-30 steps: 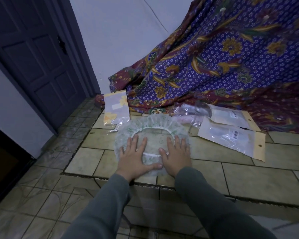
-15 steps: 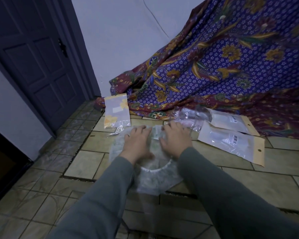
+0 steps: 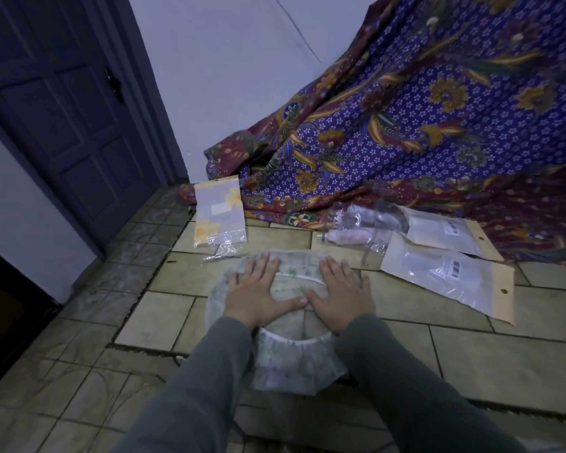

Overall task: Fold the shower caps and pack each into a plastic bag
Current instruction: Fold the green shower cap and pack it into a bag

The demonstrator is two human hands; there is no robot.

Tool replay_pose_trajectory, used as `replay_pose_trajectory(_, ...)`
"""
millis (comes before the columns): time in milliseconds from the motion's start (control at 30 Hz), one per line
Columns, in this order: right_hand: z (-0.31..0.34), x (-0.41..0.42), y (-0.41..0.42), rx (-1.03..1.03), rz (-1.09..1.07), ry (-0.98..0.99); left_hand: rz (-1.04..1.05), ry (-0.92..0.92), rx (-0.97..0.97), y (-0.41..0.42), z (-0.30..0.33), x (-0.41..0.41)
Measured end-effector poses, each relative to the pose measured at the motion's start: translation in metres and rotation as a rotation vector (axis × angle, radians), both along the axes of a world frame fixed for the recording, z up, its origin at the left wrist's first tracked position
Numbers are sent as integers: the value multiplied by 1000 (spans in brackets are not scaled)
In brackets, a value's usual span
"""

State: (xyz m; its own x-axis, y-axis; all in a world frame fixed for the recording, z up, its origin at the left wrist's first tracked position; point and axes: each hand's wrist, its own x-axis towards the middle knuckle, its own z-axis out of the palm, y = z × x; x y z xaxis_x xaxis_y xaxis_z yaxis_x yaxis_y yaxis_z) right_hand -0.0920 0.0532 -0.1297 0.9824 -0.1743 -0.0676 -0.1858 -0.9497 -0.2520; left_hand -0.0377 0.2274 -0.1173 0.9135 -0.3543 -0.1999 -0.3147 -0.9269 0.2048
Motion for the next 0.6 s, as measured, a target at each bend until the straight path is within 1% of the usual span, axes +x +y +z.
replay_pose_trajectory(100, 4, 4, -5, 10, 46, 20, -5, 50, -94, 0, 6, 3)
replay_pose_trajectory(133, 8, 7, -6, -11, 68, 19, -12, 40, -135, 0, 10, 4)
replay_pose_trajectory(200, 15, 11, -5, -99, 119, -41, -22, -97, -172, 0, 18, 4)
replay_pose_trajectory(267, 22, 10, 1, -130, 142, -104, -39, -260, -181, -1, 22, 4)
replay_pose_trajectory(333, 22, 8, 10, -96, 158, -96, -121, -303, -150, -6, 23, 5)
replay_pose_trajectory(400, 16, 5, 15, -84, 201, -32, -232, -236, -103, -14, 21, 8)
replay_pose_trajectory(433, 12, 5, 14, -76, 222, 5, -255, -186, -93, -17, 19, 10)
replay_pose_trajectory(467, 8, 5, 11, -59, 244, 37, -247, -133, -85, -19, 16, 12)
replay_pose_trajectory(533, 7, 7, 1, -18, 296, 76, -159, -25, -54, -21, 8, 16)
replay_pose_trajectory(600, 10, 10, -10, -6, 327, 84, -74, 30, 0, -21, 2, 20)
